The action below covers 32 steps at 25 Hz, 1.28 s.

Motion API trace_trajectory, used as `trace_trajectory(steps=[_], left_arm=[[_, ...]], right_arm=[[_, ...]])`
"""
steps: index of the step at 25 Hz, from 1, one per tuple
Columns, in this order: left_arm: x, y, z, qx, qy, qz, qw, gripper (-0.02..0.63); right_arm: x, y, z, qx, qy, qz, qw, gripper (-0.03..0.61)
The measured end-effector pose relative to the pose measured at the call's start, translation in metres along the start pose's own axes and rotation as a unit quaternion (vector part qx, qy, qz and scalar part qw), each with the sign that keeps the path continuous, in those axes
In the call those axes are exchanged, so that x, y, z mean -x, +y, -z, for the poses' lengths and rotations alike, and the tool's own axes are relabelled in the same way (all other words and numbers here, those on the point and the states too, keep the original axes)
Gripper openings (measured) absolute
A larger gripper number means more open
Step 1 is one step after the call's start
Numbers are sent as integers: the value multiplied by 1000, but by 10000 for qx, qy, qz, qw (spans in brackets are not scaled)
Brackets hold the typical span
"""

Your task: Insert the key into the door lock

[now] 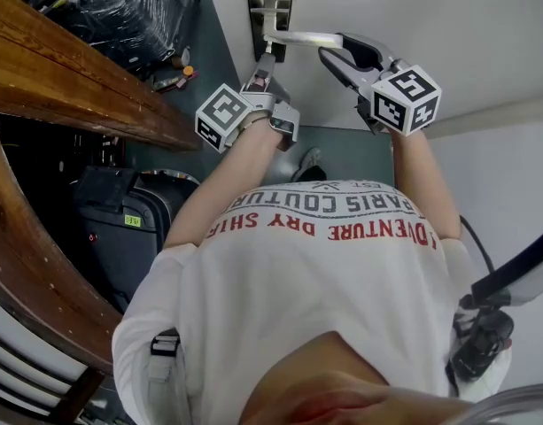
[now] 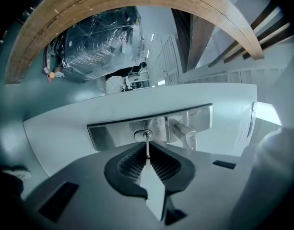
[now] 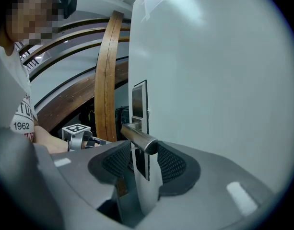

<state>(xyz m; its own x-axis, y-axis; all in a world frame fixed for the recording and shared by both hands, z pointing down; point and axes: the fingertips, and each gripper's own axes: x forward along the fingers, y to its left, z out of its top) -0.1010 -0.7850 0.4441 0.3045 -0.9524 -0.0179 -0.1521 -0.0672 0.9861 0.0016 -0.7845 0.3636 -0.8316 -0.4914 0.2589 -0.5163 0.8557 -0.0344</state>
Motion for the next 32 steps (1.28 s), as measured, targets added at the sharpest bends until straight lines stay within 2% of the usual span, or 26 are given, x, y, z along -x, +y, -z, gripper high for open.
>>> trace_trajectory(steps=[5,10,17,26,30,32], left_arm=[[-4,4,1,388,-203,106,9990,23],[-8,2,0,489,-414,208,9977,23],[-20,1,-7,687,-442,220,9964,22],[-23,-2,-9,516,-523,323,9968,23],[-29,-5,-3,417,-345,586,9968,23],[-29,-4,1,233,-240,651,9973,38]], right_arm=[[0,1,2,-2,-32,-25,10000,170],[0,4,0,-77,-113,-136,9998,166],[2,6,-2,-6,-164,-62,9998,164],[2,6,-4,50,-178,-50,9998,163],[1,4,-2,-17,-190,-58,9998,164],[1,0,1,-171,-189,-48,9997,164]])
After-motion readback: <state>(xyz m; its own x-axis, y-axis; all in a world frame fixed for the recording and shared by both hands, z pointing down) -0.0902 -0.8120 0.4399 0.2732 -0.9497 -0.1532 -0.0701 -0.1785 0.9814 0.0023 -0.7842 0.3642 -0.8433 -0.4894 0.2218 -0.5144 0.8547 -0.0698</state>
